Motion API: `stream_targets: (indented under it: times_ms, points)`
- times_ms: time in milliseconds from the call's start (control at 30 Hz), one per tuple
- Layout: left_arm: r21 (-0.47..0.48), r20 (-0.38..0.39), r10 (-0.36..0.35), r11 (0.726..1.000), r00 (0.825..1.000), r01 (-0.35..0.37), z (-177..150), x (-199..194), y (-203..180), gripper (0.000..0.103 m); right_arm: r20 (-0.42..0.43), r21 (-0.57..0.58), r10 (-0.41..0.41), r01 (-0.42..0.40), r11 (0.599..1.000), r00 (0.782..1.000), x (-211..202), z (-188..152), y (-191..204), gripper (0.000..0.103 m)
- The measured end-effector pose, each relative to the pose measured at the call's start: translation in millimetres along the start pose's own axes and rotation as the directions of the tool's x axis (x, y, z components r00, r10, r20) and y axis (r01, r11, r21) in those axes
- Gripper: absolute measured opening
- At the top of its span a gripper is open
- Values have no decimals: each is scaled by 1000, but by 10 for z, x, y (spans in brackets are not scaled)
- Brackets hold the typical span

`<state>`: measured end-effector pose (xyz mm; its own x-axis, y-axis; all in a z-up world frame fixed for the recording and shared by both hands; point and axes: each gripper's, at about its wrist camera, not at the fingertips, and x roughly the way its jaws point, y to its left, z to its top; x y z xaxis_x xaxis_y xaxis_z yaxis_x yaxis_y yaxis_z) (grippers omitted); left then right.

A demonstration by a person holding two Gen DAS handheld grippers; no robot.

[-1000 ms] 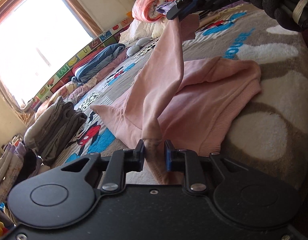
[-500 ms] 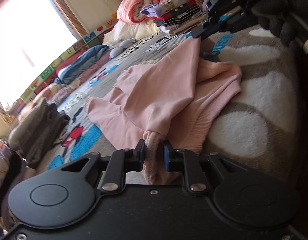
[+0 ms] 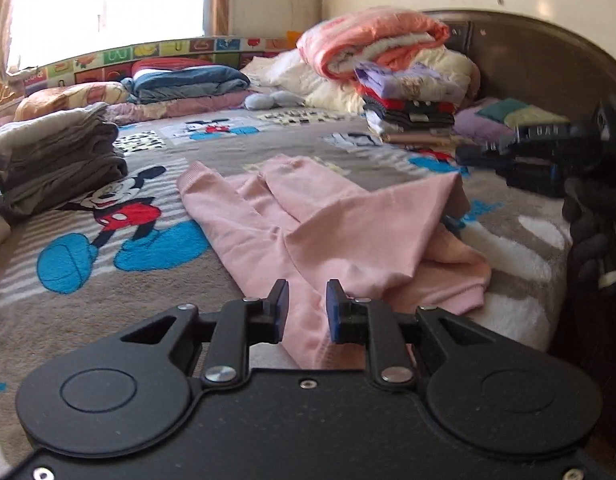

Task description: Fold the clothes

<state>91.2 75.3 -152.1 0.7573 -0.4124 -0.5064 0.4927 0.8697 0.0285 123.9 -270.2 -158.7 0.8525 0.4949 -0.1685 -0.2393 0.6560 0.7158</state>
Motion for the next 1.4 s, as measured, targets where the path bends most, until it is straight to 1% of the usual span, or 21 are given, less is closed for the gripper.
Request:
stream_targets:
  times_ms: [133, 267, 300, 367, 400, 467, 500, 533, 600, 700, 800, 867, 900, 1000, 1033, 1133, 1200, 1300, 1333, 1367, 1400]
  points:
    - [118, -95, 28, 993, 995, -17, -83, 159, -141, 16, 17, -40, 33, -32, 999, 999, -67, 66, 93, 9]
    - [126, -95, 23, 992, 995, -11, -124, 135, -127, 16, 38, -36, -14, 15, 999, 999, -165, 88, 56, 9]
    - [123, -95, 21, 992, 995, -9, -123, 129, -120, 16, 37, -21, -30, 31, 999, 999, -183, 87, 12, 9]
    - [117, -96, 17, 993, 995, -5, -122, 117, -105, 16, 7, 61, -61, 60, 996, 998, -198, 65, -130, 15]
    - [115, -96, 15, 993, 995, -4, -123, 113, -101, 16, -9, 114, -53, 53, 992, 999, -187, 46, -211, 18]
    - [122, -100, 21, 992, 995, -9, -128, 132, -124, 16, -29, 214, -40, 45, 976, 999, -156, 8, -353, 44]
    - [124, -102, 23, 992, 995, -11, -124, 141, -131, 16, -32, 260, -35, 42, 965, 999, -136, -11, -413, 68]
    - [126, -103, 25, 992, 994, -12, -120, 149, -136, 16, -25, 313, -16, 23, 950, 1000, -110, -18, -473, 74]
    - [121, -102, 23, 993, 994, -11, -119, 154, -128, 16, -32, 403, 17, -3, 915, 999, -7, -12, -556, 75]
    - [118, -101, 23, 993, 995, -11, -123, 158, -125, 16, -65, 486, 23, 12, 874, 998, 192, -10, -607, 76]
    - [119, -100, 22, 993, 995, -10, -125, 152, -126, 16, -133, 594, 12, 70, 801, 991, 418, -35, -650, 78]
    - [118, -99, 19, 993, 995, -7, -126, 149, -122, 16, -195, 616, -16, 135, 776, 981, 518, -31, -596, 75]
    - [117, -98, 18, 993, 995, -6, -127, 147, -120, 16, -205, 611, -34, 155, 776, 978, 517, -23, -539, 74]
    - [119, -96, 13, 993, 995, -1, -132, 145, -110, 16, -199, 606, -51, 164, 778, 979, 389, -25, -396, 73]
    - [120, -96, 12, 993, 995, 0, -130, 148, -109, 16, -206, 620, -57, 175, 765, 977, 339, -65, -378, 74]
    - [122, -97, 10, 992, 995, 2, -122, 160, -103, 16, -235, 672, -11, 171, 720, 972, 302, -254, -347, 75]
    - [123, -97, 11, 992, 995, 1, -119, 162, -104, 16, -202, 694, -8, 149, 704, 979, 326, -309, -322, 75]
    - [127, -97, 14, 992, 995, -1, -125, 160, -116, 16, -144, 708, -82, 161, 688, 986, 382, -313, -374, 73]
    - [126, -97, 13, 992, 995, -1, -125, 162, -119, 16, -115, 736, -76, 136, 663, 990, 411, -337, -415, 71]
    - [125, -97, 13, 992, 995, -1, -126, 164, -121, 16, -85, 763, -72, 111, 637, 994, 439, -361, -456, 64]
    - [123, -96, 11, 992, 995, 1, -127, 165, -119, 16, -62, 756, -92, 107, 646, 994, 454, -359, -473, 60]
